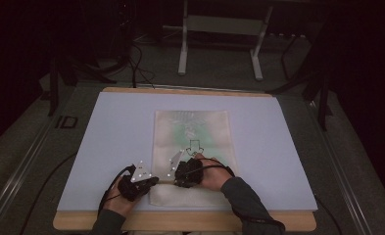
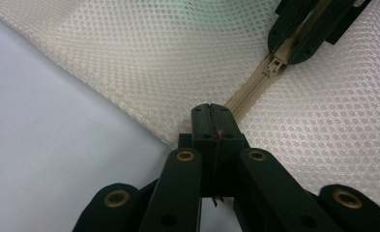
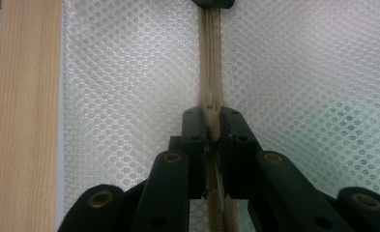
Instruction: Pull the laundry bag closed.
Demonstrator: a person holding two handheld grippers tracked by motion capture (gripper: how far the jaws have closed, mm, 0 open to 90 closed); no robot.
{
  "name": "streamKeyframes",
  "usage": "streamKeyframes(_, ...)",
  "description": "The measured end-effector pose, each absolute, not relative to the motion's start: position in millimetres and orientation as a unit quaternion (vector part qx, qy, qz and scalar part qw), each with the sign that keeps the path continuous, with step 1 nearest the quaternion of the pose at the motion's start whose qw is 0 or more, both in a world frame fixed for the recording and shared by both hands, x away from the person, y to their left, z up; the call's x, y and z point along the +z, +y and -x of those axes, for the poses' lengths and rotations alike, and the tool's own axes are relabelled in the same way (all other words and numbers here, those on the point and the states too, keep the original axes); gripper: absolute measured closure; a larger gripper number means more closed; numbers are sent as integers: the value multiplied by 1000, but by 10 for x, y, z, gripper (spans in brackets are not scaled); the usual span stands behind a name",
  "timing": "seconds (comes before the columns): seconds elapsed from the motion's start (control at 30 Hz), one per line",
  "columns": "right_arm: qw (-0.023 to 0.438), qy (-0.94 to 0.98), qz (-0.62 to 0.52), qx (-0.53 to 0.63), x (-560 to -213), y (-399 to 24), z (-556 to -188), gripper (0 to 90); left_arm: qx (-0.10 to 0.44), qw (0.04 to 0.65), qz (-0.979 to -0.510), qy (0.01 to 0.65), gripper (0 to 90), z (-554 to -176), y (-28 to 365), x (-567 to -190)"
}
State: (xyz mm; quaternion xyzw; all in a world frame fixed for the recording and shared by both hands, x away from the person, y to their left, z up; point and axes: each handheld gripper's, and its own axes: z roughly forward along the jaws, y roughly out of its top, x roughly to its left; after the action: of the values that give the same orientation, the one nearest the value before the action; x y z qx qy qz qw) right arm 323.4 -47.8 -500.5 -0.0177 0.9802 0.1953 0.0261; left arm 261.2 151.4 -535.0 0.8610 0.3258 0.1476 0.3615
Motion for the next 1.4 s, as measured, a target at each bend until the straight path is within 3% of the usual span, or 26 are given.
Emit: streamKeyframes(1.4,37,990,38,131,-4916,-527,-3230,822,143,366,-859,329,896,-2618,1525,-5357)
